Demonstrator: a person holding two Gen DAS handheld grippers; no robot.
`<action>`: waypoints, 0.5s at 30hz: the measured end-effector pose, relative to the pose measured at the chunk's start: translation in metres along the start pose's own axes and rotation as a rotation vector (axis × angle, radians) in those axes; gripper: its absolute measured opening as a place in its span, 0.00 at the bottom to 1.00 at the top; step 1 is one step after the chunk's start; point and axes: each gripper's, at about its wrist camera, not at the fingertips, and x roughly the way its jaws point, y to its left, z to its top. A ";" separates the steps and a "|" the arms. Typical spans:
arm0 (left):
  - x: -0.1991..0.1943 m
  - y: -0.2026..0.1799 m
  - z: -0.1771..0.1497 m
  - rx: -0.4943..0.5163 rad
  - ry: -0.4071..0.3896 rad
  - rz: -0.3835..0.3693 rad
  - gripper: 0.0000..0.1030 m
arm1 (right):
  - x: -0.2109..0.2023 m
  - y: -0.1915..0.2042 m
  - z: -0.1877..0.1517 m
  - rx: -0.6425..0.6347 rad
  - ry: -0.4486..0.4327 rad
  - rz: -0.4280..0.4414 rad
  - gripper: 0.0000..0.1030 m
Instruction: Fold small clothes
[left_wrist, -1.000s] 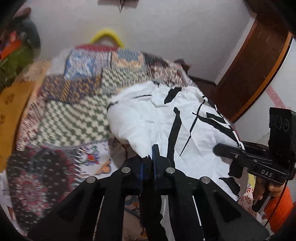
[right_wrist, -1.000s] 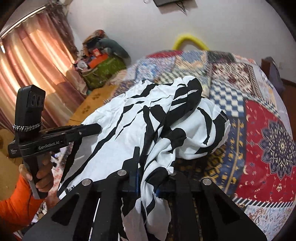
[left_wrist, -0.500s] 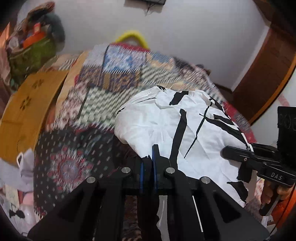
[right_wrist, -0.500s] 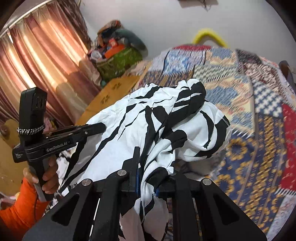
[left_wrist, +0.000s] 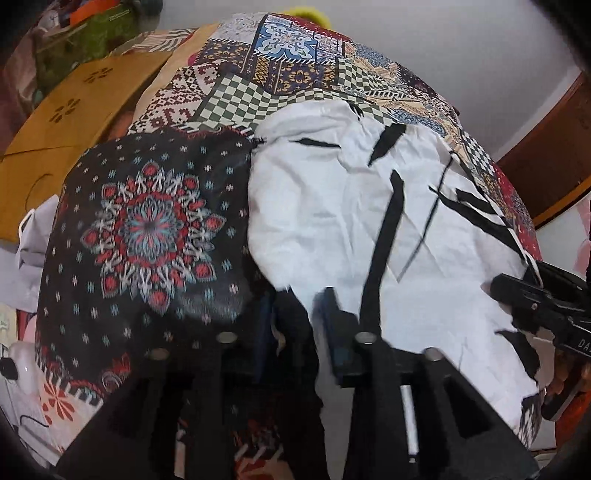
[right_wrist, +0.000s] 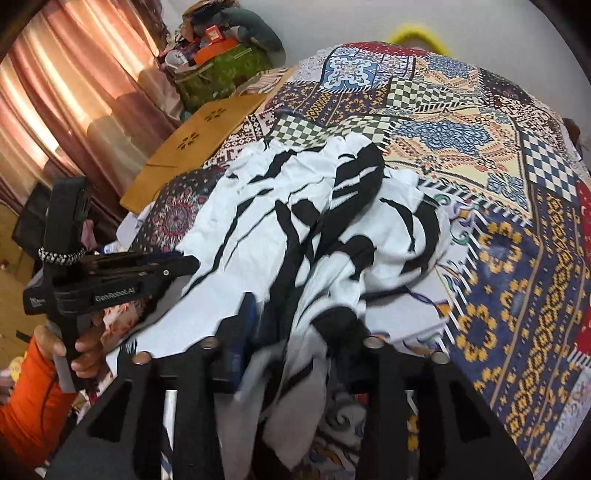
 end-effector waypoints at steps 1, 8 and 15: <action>-0.001 0.000 -0.004 0.001 0.000 -0.010 0.39 | -0.003 0.000 -0.004 -0.007 -0.001 -0.001 0.43; -0.006 -0.009 -0.027 0.033 0.011 0.027 0.60 | -0.012 -0.010 -0.026 -0.014 0.000 -0.026 0.53; -0.015 -0.006 -0.047 0.034 0.008 0.082 0.71 | -0.027 -0.020 -0.042 0.042 -0.041 -0.020 0.57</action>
